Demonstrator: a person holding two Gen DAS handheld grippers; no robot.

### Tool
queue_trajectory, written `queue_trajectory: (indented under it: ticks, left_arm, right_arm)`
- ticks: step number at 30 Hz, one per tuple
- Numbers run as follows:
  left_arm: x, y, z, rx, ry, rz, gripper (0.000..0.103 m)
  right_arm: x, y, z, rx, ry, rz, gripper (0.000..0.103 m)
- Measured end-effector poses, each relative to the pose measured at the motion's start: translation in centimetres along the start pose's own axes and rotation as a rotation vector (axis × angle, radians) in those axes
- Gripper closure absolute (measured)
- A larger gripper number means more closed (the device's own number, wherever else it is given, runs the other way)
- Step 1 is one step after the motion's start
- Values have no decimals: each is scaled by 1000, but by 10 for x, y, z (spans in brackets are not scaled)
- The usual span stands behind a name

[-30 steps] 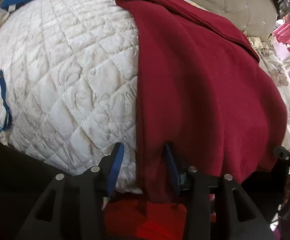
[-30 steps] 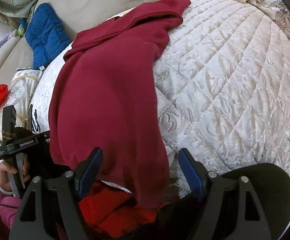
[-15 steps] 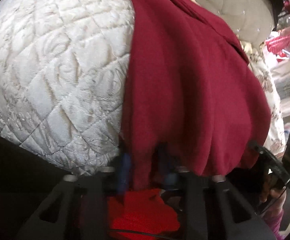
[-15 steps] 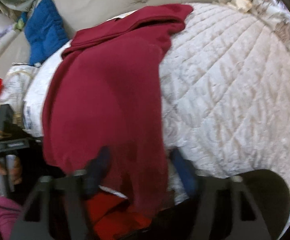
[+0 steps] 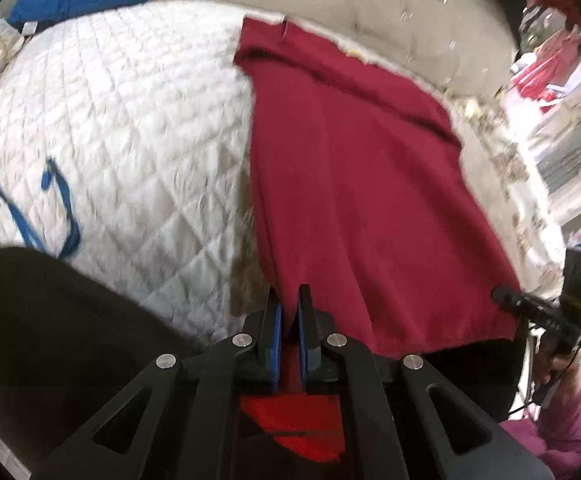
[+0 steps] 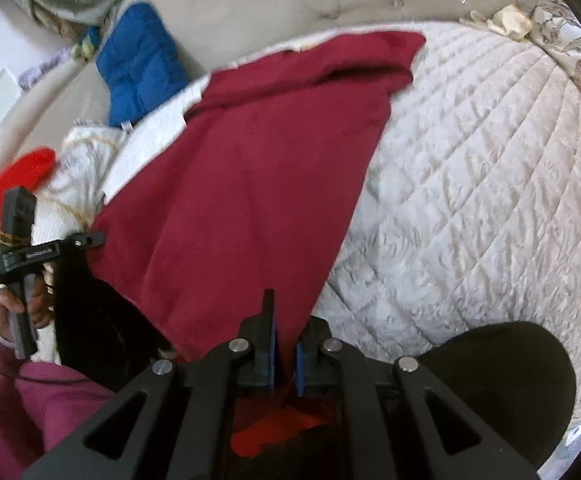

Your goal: Fold small clothes

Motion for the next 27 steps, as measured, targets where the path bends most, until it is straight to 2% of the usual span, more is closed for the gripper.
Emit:
queue_trajectory:
  ticks: [2,5,10,13,16,19,22,27]
  left_arm:
    - [12,-2,3,-25,-4,19,103]
    - [13,-7,1,-14,-18,7,103]
    - [7,-17,-8,28,-32,-28,103]
    - [1,-32,-8,38,-33,-70,103]
    - [-3,-55,-9,43,-36,-108,103]
    - [-11,-81,-8,59,-44,-164,103]
    - [-16,-113,-4,61,-59,-219,103]
    - [-18,-182,9,10,-50,-315,103]
  right_arm:
    - [11,3,-2,-3,17,29,96]
    - [12,3,-2,-9,26,31,96]
    - [-3,-11,-2,32,-19,-16,96]
    - [-13,-33,1,62,-66,-70,96]
    - [-28,-55,9,70,-123,-132,96]
    - [-39,-80,21,53,-143,-204,96]
    - [-45,-108,24,61,-147,-269,96]
    - [-46,-172,25,81,-129,-346,96]
Point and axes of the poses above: each gripper's, at about its wrist camera, not at the fingertips, and x roughly the way its jaws point, z to its left, y to its underside, the point moved 5 cm from there along x, roughly the way its jaws point, and after that the axes turned 13 degrees about x, right-handed, at the moved point
